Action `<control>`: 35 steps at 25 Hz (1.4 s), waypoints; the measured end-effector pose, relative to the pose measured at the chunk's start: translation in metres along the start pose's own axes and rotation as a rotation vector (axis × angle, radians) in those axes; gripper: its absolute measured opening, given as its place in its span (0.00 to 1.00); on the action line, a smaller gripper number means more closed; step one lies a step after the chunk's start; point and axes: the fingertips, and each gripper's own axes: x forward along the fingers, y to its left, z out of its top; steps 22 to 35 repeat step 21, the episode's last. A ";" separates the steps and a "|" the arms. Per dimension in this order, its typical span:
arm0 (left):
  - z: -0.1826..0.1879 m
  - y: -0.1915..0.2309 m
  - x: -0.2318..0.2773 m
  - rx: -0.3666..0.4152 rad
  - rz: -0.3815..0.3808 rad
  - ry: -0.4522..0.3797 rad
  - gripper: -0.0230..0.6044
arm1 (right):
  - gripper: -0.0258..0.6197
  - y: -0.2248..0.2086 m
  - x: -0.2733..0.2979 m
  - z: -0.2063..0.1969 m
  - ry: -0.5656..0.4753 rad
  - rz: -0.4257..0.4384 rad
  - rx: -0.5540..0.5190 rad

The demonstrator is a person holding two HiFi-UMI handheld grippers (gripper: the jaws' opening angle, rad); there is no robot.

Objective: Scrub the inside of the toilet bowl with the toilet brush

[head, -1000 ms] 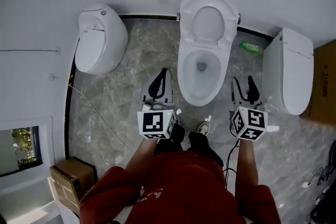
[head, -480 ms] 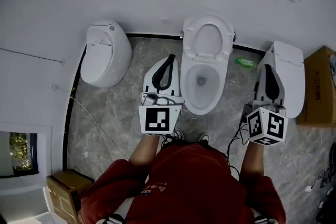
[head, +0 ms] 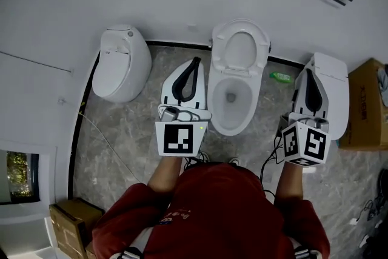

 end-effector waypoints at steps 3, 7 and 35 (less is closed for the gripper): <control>0.005 -0.005 0.003 -0.002 -0.001 -0.007 0.03 | 0.04 -0.005 0.000 0.003 0.000 -0.001 -0.004; 0.007 -0.014 0.005 0.001 -0.017 -0.017 0.03 | 0.04 -0.010 -0.002 0.004 0.002 -0.005 -0.011; 0.000 -0.024 0.001 0.001 -0.019 0.001 0.03 | 0.04 -0.011 -0.008 -0.004 0.030 0.004 -0.004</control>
